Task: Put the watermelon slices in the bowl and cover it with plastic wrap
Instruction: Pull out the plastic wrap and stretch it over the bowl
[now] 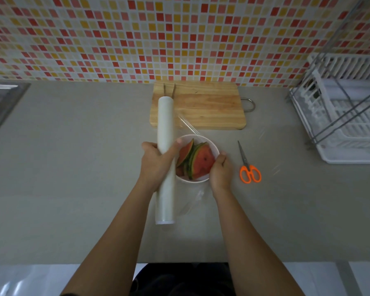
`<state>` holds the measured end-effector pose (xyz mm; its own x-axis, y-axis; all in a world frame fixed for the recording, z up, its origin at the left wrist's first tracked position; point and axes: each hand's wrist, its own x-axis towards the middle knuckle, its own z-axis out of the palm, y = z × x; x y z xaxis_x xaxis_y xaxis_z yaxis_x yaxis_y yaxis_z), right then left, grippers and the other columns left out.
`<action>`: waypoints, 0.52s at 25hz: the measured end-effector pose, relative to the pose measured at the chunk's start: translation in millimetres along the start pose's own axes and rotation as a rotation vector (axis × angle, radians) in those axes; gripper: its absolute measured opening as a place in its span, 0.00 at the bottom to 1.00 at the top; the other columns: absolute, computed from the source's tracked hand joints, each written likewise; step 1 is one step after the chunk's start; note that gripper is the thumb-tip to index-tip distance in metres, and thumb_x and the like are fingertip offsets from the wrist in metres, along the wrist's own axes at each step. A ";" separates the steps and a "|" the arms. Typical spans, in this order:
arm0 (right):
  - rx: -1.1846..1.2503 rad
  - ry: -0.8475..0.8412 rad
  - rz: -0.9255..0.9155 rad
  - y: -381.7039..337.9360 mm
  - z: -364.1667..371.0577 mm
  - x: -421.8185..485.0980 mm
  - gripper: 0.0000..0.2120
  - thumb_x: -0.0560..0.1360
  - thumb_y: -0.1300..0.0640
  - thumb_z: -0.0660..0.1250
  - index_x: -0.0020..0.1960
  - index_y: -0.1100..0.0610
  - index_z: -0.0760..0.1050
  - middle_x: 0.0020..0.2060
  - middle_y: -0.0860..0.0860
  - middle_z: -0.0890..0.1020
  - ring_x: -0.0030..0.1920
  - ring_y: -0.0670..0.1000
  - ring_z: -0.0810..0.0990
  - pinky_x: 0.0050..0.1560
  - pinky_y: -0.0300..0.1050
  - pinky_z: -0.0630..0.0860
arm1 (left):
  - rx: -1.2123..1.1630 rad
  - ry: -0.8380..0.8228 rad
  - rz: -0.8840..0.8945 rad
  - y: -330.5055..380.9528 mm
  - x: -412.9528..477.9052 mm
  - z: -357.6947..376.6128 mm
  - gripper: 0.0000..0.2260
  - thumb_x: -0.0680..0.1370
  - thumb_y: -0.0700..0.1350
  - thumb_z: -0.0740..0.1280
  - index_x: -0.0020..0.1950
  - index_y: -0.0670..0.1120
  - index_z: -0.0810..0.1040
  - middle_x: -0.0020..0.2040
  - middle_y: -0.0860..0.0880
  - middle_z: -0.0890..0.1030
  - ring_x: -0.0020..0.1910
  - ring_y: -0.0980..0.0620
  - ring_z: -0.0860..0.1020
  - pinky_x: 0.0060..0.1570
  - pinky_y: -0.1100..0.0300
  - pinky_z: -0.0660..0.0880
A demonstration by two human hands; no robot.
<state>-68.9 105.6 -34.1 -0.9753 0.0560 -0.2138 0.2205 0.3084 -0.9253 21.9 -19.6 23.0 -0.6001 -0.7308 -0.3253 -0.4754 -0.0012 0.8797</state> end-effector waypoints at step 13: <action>0.135 -0.210 0.271 0.9 -3.4 20.5 0.24 0.77 0.45 0.49 0.53 0.60 0.77 0.55 0.59 0.79 0.58 0.59 0.76 0.60 0.50 0.71 | -0.107 -0.130 -0.119 -17.7 17.0 -19.6 0.21 0.71 0.60 0.61 0.50 0.44 0.79 0.48 0.39 0.83 0.45 0.41 0.81 0.48 0.46 0.77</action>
<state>-88.7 110.2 -38.3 -0.8602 -0.0819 -0.5034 0.4840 0.1798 -0.8564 32.8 -45.4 8.7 -0.6251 -0.6271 -0.4648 -0.4807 -0.1599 0.8622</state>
